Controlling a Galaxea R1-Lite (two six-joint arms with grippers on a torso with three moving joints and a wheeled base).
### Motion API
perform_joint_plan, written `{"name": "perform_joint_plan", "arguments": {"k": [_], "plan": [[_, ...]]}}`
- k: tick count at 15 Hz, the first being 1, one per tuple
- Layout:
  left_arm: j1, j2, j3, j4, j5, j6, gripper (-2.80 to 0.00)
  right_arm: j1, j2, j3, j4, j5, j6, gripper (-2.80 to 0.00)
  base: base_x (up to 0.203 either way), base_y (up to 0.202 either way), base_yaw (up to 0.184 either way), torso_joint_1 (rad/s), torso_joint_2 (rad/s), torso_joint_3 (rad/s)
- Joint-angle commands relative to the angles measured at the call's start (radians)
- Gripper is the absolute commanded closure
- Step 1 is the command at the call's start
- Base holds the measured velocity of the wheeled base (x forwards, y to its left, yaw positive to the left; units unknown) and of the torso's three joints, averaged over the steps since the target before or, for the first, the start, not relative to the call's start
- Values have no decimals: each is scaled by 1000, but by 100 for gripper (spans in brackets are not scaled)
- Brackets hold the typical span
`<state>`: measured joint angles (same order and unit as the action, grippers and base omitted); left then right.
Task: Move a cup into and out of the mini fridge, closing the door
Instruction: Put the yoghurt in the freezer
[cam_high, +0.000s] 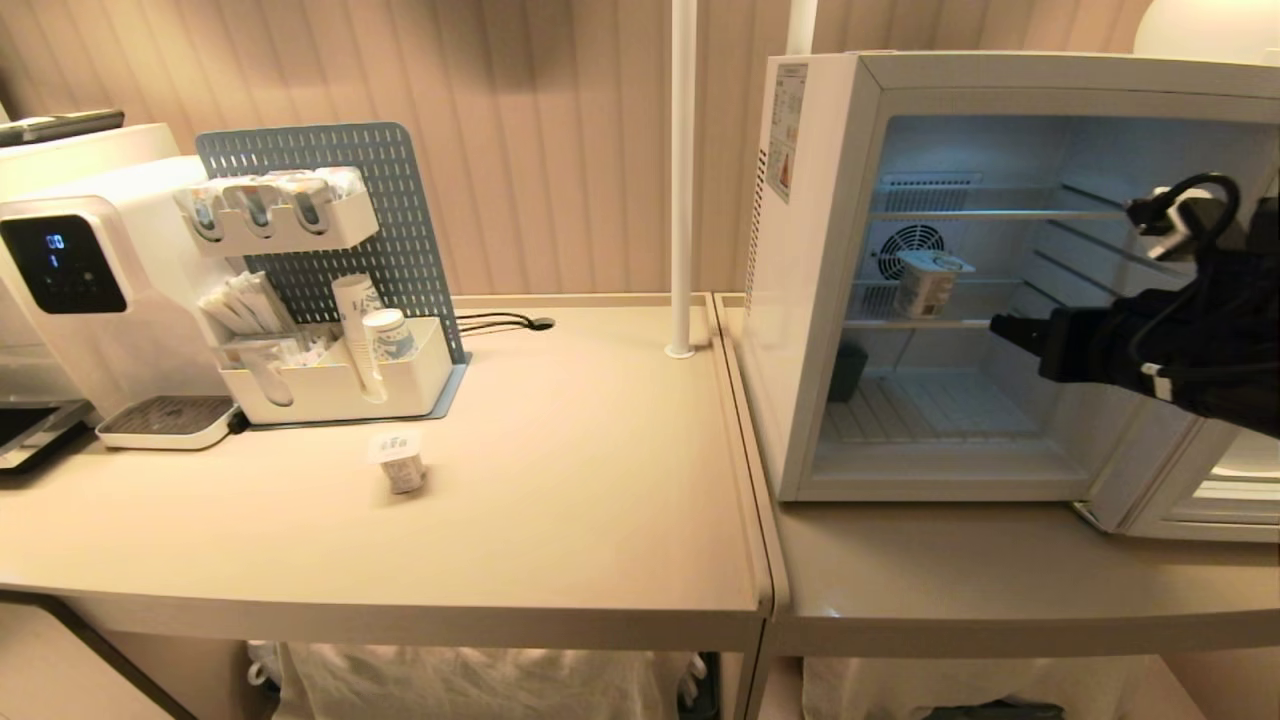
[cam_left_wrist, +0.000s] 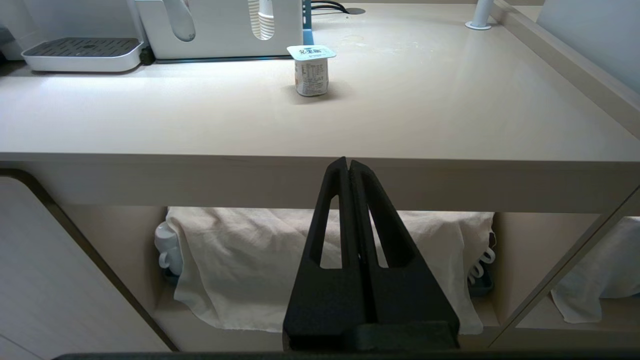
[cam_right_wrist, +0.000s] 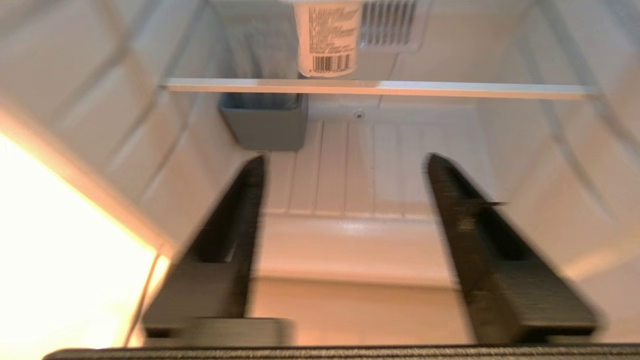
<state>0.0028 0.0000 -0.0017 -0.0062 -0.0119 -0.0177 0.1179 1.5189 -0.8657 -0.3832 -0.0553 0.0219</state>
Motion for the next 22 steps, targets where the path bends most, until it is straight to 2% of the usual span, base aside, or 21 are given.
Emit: {"name": "perform_joint_plan", "arguments": {"k": [1,3,4,5,6,8,11,14,15,17,18,20,22], "plan": [[0,2,0,0,0,-1,0,0,-208,69,6,5,2,0,0,0,0,0,0,0],[0,0,0,0,1,-1,0,-1,-329,110,42,-19,6,0,0,0,0,0,0,0],[0,1,0,0,0,-1,0,1,-369,124,69,-90,16,0,0,0,0,0,0,0],[0,2,0,0,1,-1,0,16,-406,140,97,-222,46,0,0,0,0,0,0,0],[0,2,0,0,0,-1,0,46,-466,167,121,-280,74,0,0,0,0,0,0,0],[0,1,0,-1,0,-1,0,92,-604,221,183,-336,102,0,0,0,0,0,0,0],[0,0,0,0,0,-1,0,120,-813,248,362,-549,158,0,0,0,0,0,0,0],[0,0,0,-1,0,-1,0,101,-1023,272,509,-726,180,0,0,0,0,0,0,0],[0,0,0,0,0,-1,0,46,-1068,287,529,-751,178,0,0,0,0,0,0,0],[0,2,0,0,1,-1,0,-121,-1142,320,545,-731,164,0,0,0,0,0,0,0],[0,1,0,0,0,-1,0,-172,-1205,335,550,-653,155,0,0,0,0,0,0,0],[0,1,0,-1,0,-1,0,-203,-1238,352,574,-500,166,0,0,0,0,0,0,0],[0,2,0,-1,1,-1,0,-204,-1239,358,659,-344,217,0,0,0,0,0,0,0]]}}
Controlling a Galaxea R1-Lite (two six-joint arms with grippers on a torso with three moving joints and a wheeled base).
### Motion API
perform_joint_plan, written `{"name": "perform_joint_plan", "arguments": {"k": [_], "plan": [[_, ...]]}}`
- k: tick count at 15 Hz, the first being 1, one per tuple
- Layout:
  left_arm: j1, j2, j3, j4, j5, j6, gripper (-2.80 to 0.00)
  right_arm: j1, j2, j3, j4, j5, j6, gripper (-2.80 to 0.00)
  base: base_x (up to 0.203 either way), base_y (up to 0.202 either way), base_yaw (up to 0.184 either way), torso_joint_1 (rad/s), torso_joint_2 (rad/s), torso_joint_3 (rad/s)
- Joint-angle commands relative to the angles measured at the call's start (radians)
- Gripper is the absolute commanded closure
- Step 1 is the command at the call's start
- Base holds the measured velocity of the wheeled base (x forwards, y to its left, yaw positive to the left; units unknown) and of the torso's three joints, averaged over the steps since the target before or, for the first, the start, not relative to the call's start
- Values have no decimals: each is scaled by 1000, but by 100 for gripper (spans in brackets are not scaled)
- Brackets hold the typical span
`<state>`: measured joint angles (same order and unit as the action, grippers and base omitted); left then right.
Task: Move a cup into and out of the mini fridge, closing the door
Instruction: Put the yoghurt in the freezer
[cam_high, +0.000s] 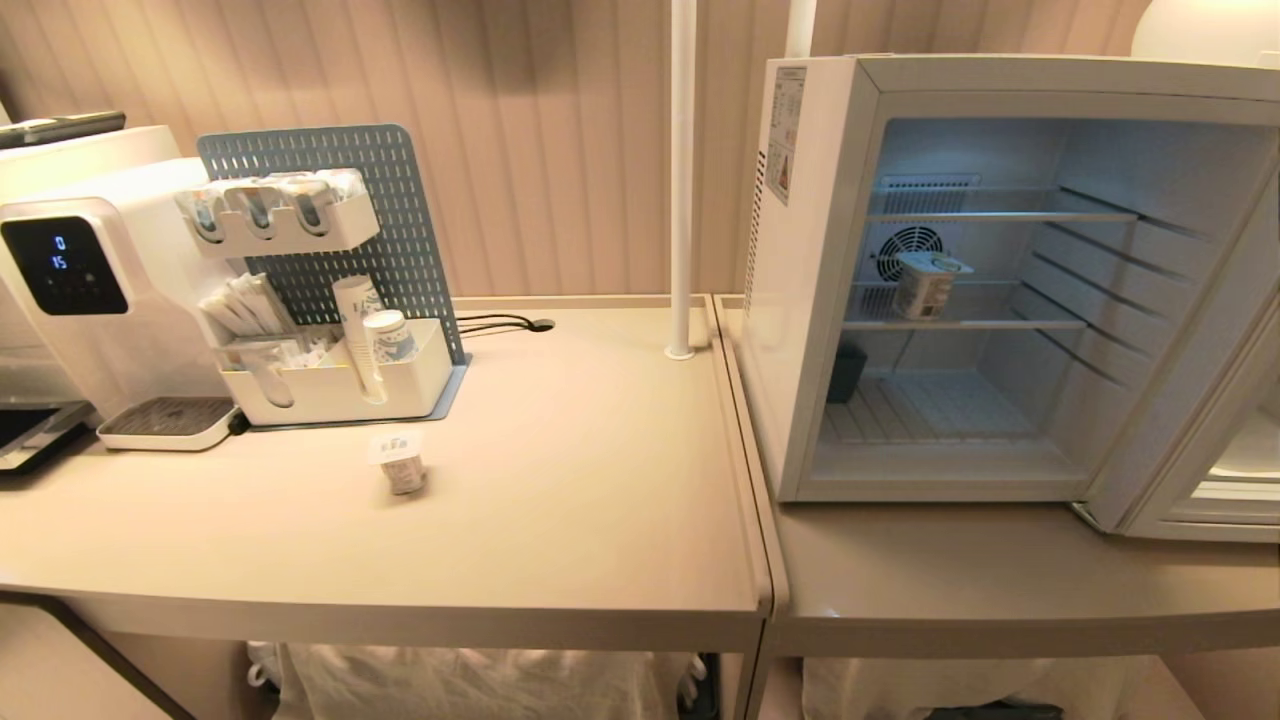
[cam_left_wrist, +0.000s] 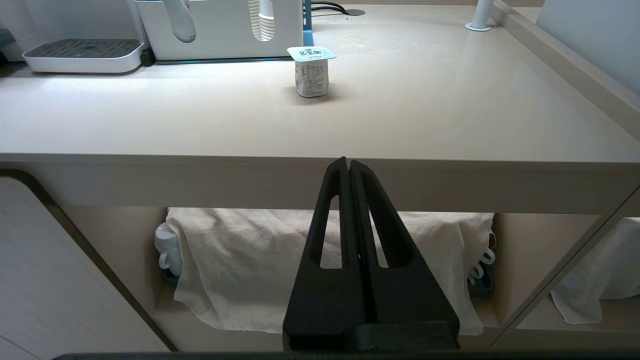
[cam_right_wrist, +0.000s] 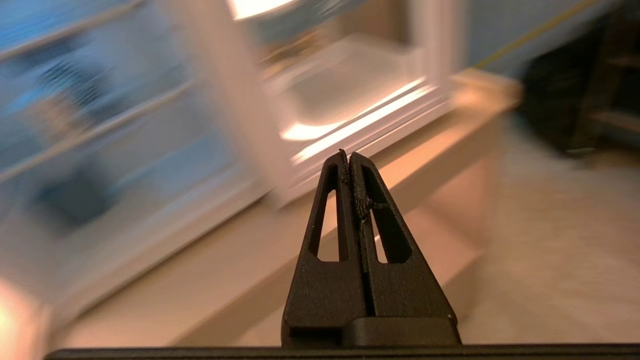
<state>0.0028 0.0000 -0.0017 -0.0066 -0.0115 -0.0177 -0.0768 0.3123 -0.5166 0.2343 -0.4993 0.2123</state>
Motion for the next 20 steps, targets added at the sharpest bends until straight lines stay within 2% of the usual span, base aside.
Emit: {"name": "perform_joint_plan", "arguments": {"k": [1,2,5,7,8,12,14,15,16,20], "plan": [[0,2,0,0,1,-1,0,-9,-33,42,61,127,56,0,0,0,0,0,0,0],[0,2,0,0,0,-1,0,-1,-33,79,65,161,88,0,0,0,0,0,0,0],[0,2,0,-1,-1,-1,0,109,-91,97,122,245,106,0,0,0,0,0,0,0],[0,2,0,-1,-1,-1,0,99,-194,177,102,266,87,0,0,0,0,0,0,0],[0,0,0,0,-1,-1,0,97,-244,232,42,280,60,0,0,0,0,0,0,0],[0,1,0,-1,-1,-1,0,91,-309,502,-340,371,-165,0,0,0,0,0,0,0],[0,1,0,-1,-1,-1,0,91,-312,518,-302,469,-221,0,0,0,0,0,0,0],[0,0,0,0,-1,-1,0,90,-312,501,-188,490,-256,0,0,0,0,0,0,0],[0,1,0,-1,-1,-1,0,90,-312,491,-130,502,-274,0,0,0,0,0,0,0],[0,2,0,0,-1,-1,0,89,-312,483,-148,513,-292,0,0,0,0,0,0,0]]}}
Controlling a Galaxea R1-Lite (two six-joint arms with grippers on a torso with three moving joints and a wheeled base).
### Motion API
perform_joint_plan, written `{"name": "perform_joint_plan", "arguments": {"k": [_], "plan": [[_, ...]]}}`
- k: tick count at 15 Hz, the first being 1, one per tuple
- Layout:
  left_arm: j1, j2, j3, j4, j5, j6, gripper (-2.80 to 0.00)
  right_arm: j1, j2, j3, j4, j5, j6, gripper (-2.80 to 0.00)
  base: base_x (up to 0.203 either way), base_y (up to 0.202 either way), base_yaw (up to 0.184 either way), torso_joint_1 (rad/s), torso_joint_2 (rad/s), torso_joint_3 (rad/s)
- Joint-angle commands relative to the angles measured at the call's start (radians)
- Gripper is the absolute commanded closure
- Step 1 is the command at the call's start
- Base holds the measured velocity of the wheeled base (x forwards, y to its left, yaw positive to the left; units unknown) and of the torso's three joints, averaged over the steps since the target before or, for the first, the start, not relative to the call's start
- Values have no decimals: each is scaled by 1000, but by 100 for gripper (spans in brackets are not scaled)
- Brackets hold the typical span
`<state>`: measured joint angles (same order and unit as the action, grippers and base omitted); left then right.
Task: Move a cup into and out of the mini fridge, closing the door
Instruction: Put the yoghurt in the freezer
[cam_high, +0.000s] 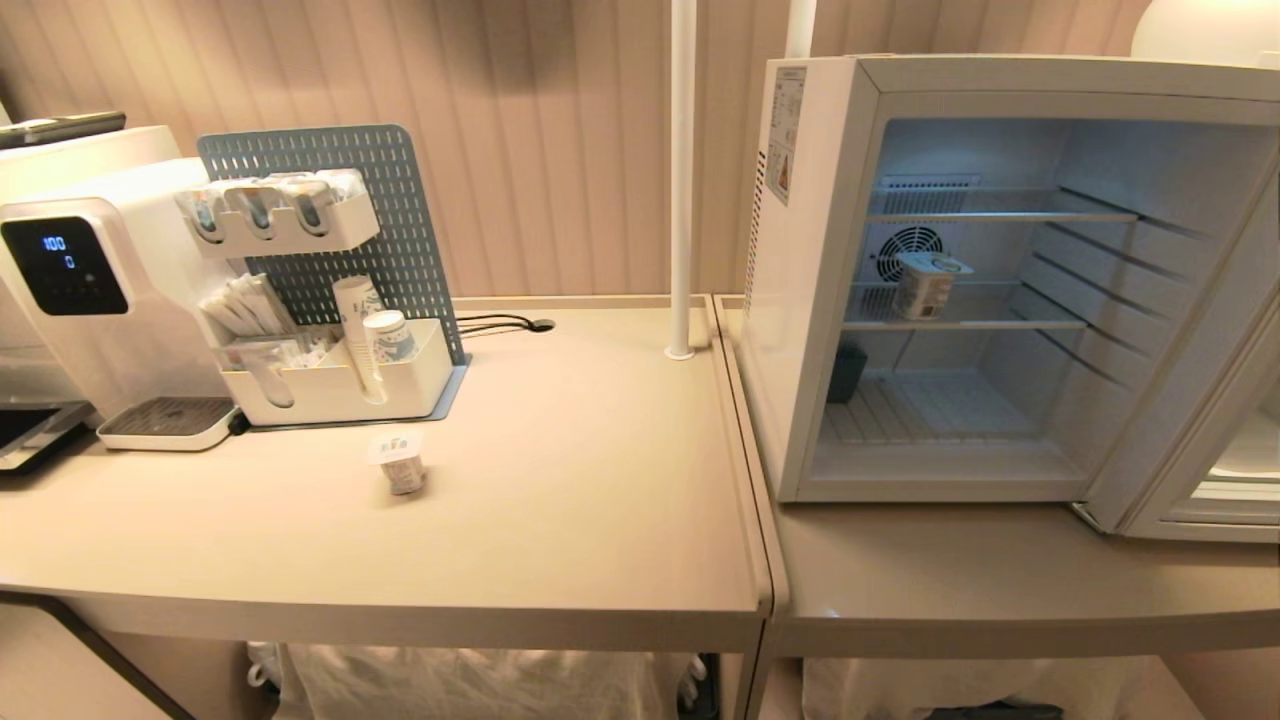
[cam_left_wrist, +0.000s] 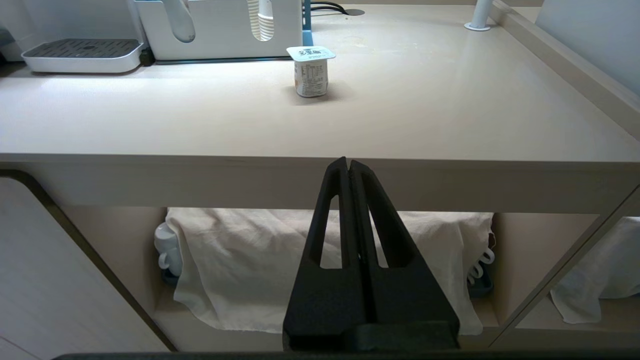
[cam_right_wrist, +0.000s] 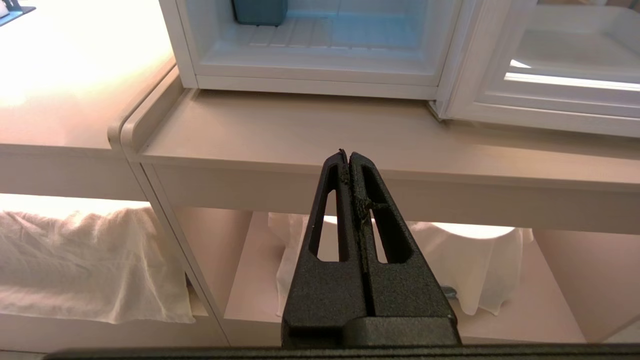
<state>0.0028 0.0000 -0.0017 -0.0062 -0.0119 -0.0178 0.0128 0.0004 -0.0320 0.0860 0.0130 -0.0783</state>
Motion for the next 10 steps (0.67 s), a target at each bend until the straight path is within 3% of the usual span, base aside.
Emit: {"name": "perform_joint_plan", "arguments": {"k": [1,7,10], "plan": [[0,0,0,0,0,-1,0,0,0,0,1,1,-1,0,0,0,0,0,0,0],[0,2,0,0,0,1,0,1,0,0,1,-1,3,0,2,8,-5,0,0,0],[0,0,0,0,0,1,0,1,0,0,1,-1,5,0,3,146,-6,6,0,-3]]}}
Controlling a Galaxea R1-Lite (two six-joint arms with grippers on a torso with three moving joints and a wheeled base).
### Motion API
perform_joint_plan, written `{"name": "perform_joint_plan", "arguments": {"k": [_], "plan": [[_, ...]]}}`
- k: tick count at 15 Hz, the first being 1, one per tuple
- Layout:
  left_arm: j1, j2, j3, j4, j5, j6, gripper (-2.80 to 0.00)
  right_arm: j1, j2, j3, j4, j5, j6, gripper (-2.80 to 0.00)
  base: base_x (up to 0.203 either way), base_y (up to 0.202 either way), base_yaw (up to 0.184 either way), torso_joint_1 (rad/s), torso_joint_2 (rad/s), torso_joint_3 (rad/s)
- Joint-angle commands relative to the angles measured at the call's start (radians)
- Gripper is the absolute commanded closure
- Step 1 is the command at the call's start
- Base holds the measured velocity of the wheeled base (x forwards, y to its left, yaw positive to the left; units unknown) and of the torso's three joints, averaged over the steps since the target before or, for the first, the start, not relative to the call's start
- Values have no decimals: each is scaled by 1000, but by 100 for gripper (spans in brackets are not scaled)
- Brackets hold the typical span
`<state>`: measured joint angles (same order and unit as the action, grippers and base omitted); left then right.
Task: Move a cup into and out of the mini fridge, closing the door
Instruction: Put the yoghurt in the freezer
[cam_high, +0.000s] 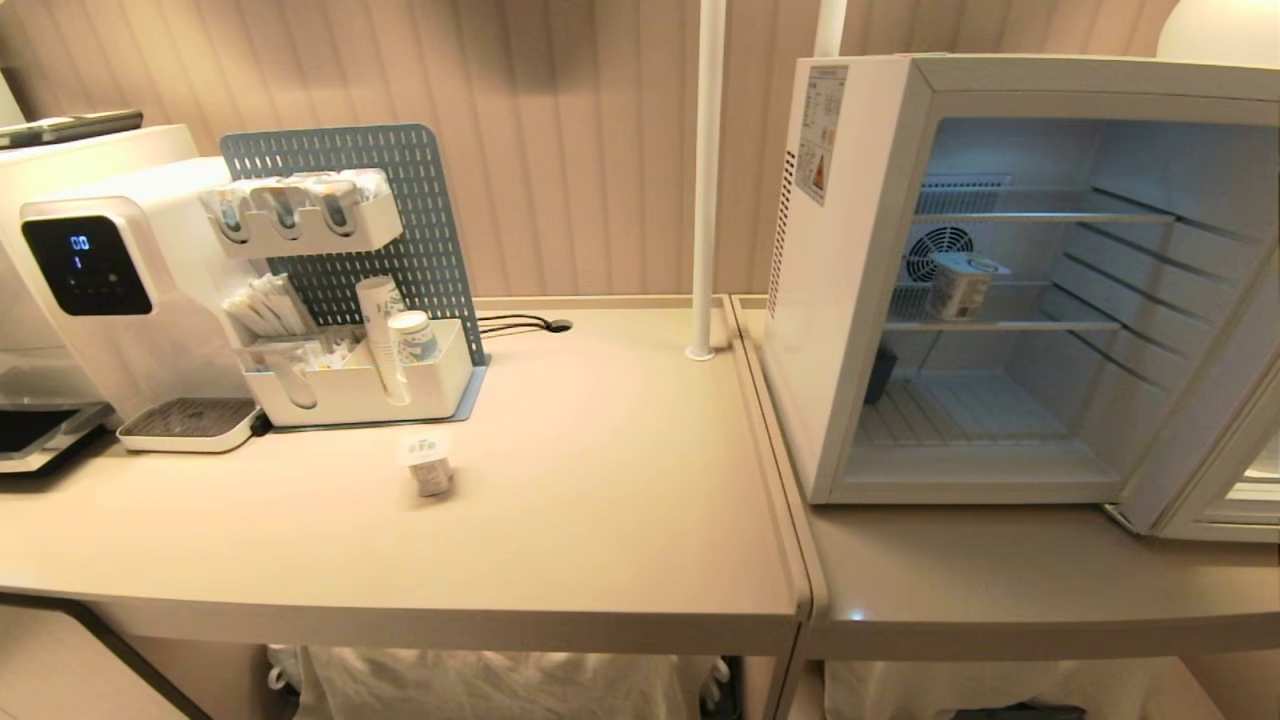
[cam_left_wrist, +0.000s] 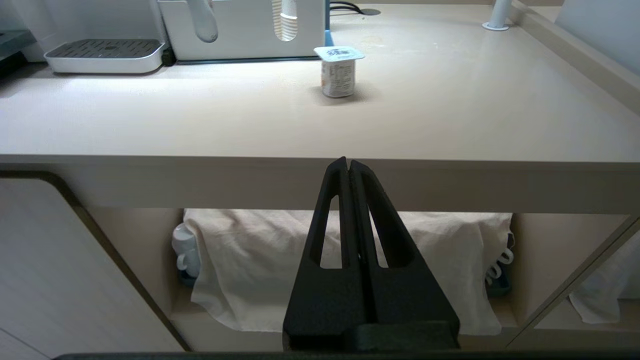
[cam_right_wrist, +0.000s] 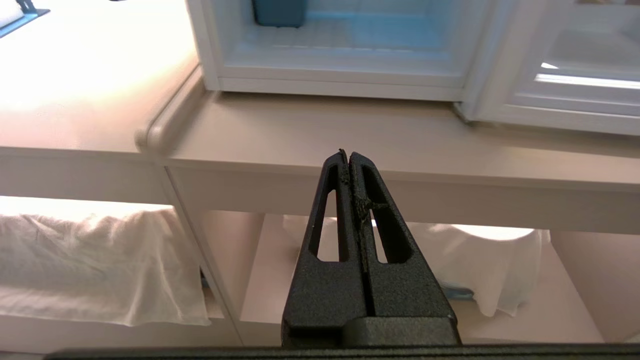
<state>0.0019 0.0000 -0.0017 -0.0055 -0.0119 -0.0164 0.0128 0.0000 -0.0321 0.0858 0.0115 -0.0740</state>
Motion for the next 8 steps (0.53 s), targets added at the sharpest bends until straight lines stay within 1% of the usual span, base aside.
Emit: {"name": "perform_joint_plan", "arguments": {"k": [1,8], "plan": [[1,2,0,-1,0,0,0,1,0,0,2,-1,0,0,0,192,-1,-2,1,2],[1,2,0,-1,0,0,0,1,0,0,0,-1,5,0,0,192,1,2,2,3]]}}
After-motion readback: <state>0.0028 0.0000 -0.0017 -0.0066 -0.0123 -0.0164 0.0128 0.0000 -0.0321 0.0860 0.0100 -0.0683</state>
